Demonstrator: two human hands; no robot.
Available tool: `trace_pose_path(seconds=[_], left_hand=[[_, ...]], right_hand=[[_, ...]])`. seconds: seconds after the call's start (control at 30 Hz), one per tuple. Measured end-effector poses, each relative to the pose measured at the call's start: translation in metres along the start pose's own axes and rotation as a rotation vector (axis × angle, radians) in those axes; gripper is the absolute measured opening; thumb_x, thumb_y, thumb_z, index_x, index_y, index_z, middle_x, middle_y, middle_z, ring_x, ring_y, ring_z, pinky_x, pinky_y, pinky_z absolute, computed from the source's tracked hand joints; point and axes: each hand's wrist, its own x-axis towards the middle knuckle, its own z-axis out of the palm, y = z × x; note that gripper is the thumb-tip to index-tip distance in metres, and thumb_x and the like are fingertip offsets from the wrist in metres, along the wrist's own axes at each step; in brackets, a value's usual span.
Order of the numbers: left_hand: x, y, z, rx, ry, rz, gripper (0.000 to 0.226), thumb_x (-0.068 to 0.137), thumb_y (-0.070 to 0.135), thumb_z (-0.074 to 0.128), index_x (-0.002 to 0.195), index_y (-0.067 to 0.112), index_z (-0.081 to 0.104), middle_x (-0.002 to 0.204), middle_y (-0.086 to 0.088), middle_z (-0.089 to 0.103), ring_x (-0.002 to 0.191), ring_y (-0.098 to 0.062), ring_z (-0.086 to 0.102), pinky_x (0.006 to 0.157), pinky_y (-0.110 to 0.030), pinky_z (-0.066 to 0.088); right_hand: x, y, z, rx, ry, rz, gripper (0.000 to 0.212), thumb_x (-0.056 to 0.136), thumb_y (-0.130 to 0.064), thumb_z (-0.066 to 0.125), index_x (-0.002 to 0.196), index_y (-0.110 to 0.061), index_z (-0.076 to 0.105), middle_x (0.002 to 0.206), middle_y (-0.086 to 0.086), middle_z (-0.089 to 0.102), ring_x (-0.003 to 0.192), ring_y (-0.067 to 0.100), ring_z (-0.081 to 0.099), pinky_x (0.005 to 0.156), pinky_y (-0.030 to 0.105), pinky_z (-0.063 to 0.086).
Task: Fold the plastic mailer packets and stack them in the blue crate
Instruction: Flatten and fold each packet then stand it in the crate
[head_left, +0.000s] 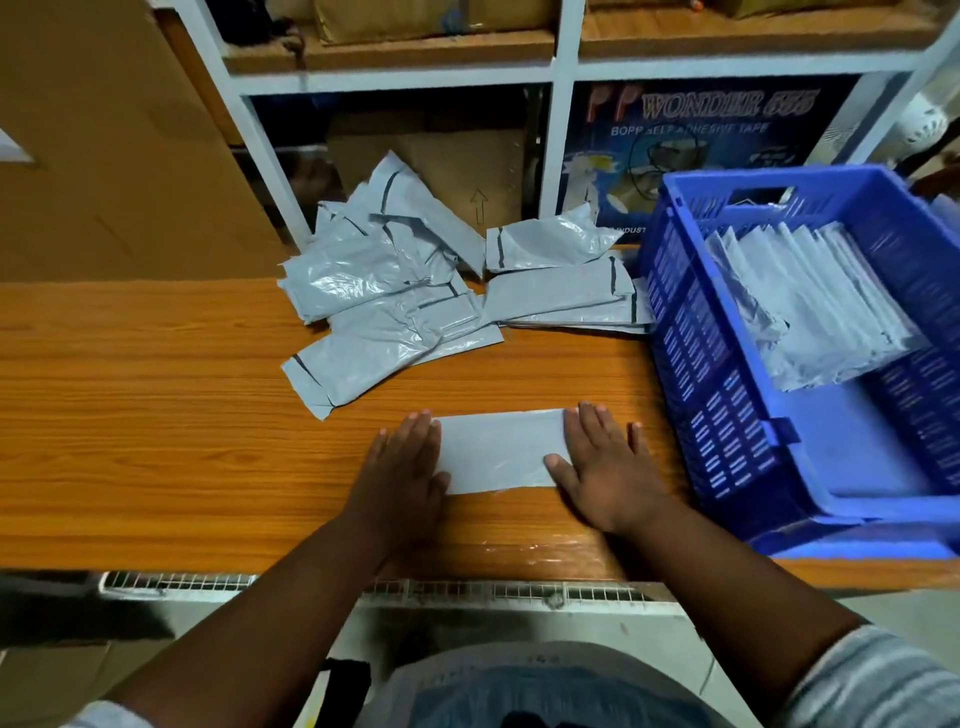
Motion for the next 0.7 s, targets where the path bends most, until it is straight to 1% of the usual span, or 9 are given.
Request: trace_pose_path(seconds=[0.03,0.1,0.2,0.3,0.4,0.5,0.6,0.67,0.7], left_hand=[[0.004,0.007,-0.004,-0.014,0.026,0.023,0.071,0.104,0.043,0.035,0.165,0.008,0.030,0.172,-0.016,0.028,0.160,-0.037,0.026,0.123,-0.067,0.032],[0.018,0.028,-0.012,-0.043,0.071,0.097,0.068,0.103,0.033,0.040,0.165,0.006,0.033,0.172,-0.017,0.031,0.160,-0.035,0.027,0.124,-0.061,0.033],[0.033,0.055,-0.016,-0.066,0.008,0.162,0.068,0.106,0.034,0.043,0.167,0.008,0.028,0.176,-0.014,0.023,0.164,-0.032,0.018,0.128,-0.055,0.027],[0.019,0.037,-0.005,0.040,-0.026,0.141,0.074,0.106,0.050,0.032,0.169,0.012,0.022,0.178,-0.012,0.017,0.164,-0.032,0.016,0.130,-0.056,0.021],[-0.002,-0.004,0.006,0.024,0.050,0.077,0.077,0.106,0.054,0.035,0.169,0.011,0.025,0.177,-0.013,0.019,0.163,-0.034,0.018,0.130,-0.059,0.020],[-0.003,-0.016,0.004,0.043,0.056,0.076,0.076,0.105,0.055,0.036,0.166,0.010,0.032,0.174,-0.015,0.025,0.162,-0.036,0.023,0.127,-0.062,0.026],[0.015,0.004,-0.012,0.029,0.058,0.173,0.079,0.102,0.057,0.040,0.166,0.011,0.033,0.174,-0.013,0.029,0.162,-0.033,0.024,0.128,-0.061,0.025],[0.025,0.018,-0.011,0.015,0.041,0.254,0.079,0.102,0.057,0.041,0.166,0.011,0.034,0.174,-0.012,0.029,0.163,-0.030,0.023,0.128,-0.061,0.023],[0.026,0.020,-0.007,0.016,0.029,0.259,0.079,0.103,0.059,0.039,0.166,0.011,0.034,0.175,-0.012,0.028,0.163,-0.029,0.021,0.128,-0.062,0.023]], right_hand=[[0.003,-0.007,-0.004,-0.004,0.027,-0.001,0.081,0.107,-0.070,0.008,0.170,-0.023,-0.011,0.178,0.005,-0.016,0.164,0.025,-0.017,0.131,0.058,-0.004],[0.010,-0.026,-0.007,-0.049,0.077,-0.124,0.079,0.110,-0.063,0.016,0.171,-0.018,-0.007,0.177,0.008,-0.015,0.164,0.027,-0.016,0.132,0.058,0.000],[0.019,-0.049,0.004,-0.132,0.034,-0.344,0.076,0.111,-0.056,0.025,0.172,-0.017,0.003,0.179,0.009,-0.009,0.165,0.026,-0.010,0.131,0.055,0.011],[0.010,-0.037,0.013,-0.142,0.016,-0.221,0.081,0.109,-0.067,0.018,0.171,-0.019,-0.003,0.178,0.011,-0.013,0.165,0.028,-0.011,0.132,0.053,0.009],[-0.008,-0.006,0.008,-0.112,0.005,-0.026,0.085,0.106,-0.074,0.011,0.169,-0.023,-0.013,0.176,0.011,-0.021,0.164,0.029,-0.017,0.133,0.049,0.001],[-0.015,-0.001,-0.001,-0.085,0.031,0.041,0.085,0.106,-0.073,0.016,0.170,-0.021,-0.005,0.177,0.015,-0.014,0.164,0.033,-0.012,0.133,0.051,0.005],[0.002,-0.033,-0.005,-0.060,0.105,-0.184,0.079,0.108,-0.065,0.031,0.170,-0.019,0.013,0.178,0.015,0.001,0.165,0.036,0.000,0.132,0.054,0.013],[0.016,-0.056,0.001,-0.061,0.062,-0.329,0.077,0.106,-0.060,0.038,0.168,-0.016,0.024,0.177,0.015,0.014,0.163,0.035,0.015,0.129,0.054,0.023],[0.020,-0.062,0.003,-0.072,0.043,-0.350,0.077,0.105,-0.059,0.041,0.167,-0.015,0.028,0.176,0.015,0.021,0.161,0.035,0.024,0.126,0.054,0.030]])
